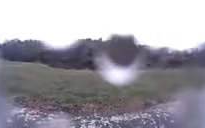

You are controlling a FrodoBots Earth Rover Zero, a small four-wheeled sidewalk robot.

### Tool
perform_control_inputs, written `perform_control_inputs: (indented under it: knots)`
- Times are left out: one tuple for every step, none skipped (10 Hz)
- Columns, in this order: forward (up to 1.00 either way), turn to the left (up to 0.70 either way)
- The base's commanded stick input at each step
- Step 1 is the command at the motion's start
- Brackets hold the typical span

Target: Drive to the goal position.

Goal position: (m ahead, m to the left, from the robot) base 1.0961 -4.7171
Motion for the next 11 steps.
perform_control_inputs:
  knots:
    - [0.00, -0.70]
    - [0.00, -0.70]
    - [0.00, -0.70]
    - [0.00, -0.70]
    - [0.00, -0.70]
    - [0.00, -0.70]
    - [0.00, -0.70]
    - [0.00, -0.70]
    - [0.00, -0.70]
    - [0.00, -0.70]
    - [0.00, -0.70]
